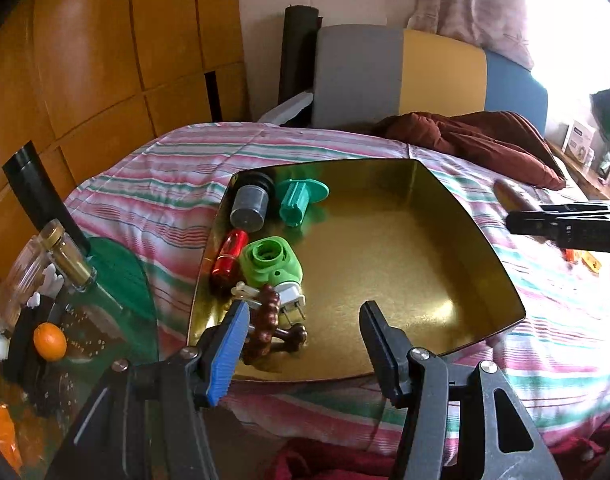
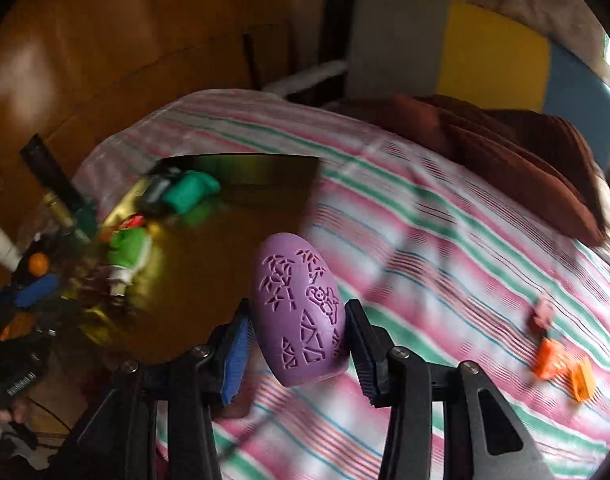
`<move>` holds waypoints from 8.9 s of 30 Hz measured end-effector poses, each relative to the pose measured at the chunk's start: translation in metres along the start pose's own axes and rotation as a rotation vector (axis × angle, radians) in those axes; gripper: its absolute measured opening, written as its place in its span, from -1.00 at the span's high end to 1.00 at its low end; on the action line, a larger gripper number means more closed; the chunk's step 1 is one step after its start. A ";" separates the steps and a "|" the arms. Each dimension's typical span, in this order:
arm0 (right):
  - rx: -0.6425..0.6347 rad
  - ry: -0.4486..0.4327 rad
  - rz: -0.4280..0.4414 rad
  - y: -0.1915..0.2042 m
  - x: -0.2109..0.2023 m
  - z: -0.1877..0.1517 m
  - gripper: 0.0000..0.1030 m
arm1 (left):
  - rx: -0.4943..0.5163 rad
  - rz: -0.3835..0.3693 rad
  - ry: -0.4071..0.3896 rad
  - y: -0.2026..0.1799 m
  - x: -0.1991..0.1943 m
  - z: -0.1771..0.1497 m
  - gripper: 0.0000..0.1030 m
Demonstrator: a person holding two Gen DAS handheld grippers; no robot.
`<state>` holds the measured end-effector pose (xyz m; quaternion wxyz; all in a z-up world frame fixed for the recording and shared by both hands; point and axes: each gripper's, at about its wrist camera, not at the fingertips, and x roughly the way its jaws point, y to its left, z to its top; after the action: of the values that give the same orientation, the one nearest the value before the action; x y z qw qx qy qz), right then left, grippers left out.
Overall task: Organize rigid objects
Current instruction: 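Carry the purple egg to the tray and open the right tool, then move both tools back toward the remaining blocks on the bed, then close the left tool on the orange cube block, then lift the orange cube block off the bed with the left tool, then grasp the yellow-orange piece with right tool while left tool holds orange cubes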
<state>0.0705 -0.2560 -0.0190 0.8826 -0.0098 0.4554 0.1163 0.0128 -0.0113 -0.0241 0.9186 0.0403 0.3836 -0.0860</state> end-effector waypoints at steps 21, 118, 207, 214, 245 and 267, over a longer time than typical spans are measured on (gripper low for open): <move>-0.126 0.172 0.059 0.113 0.114 0.062 0.11 | -0.125 0.044 -0.010 0.052 -0.003 -0.004 -0.14; 1.167 -0.284 -0.336 -0.350 -0.112 -0.178 0.08 | 0.418 -0.288 0.019 -0.247 0.014 0.037 -0.31; 1.249 -0.146 -0.285 -0.355 -0.074 -0.189 -0.28 | 0.646 -0.477 -0.015 -0.350 0.078 -0.033 0.59; 1.145 -0.100 -0.400 -0.364 -0.070 -0.170 -0.56 | 0.630 -0.496 -0.017 -0.347 0.078 -0.032 0.59; 0.702 0.126 -0.188 -0.302 -0.024 -0.150 -0.25 | 0.599 -0.519 -0.019 -0.344 0.075 -0.033 0.59; 0.311 0.225 -0.344 -0.250 -0.009 -0.141 0.50 | 0.613 -0.500 -0.032 -0.344 0.073 -0.035 0.59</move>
<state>0.0059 -0.5188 -0.1165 0.8240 0.0360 0.5548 -0.1090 -0.0256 -0.3536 -0.1033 0.8206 0.2166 0.3238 -0.4181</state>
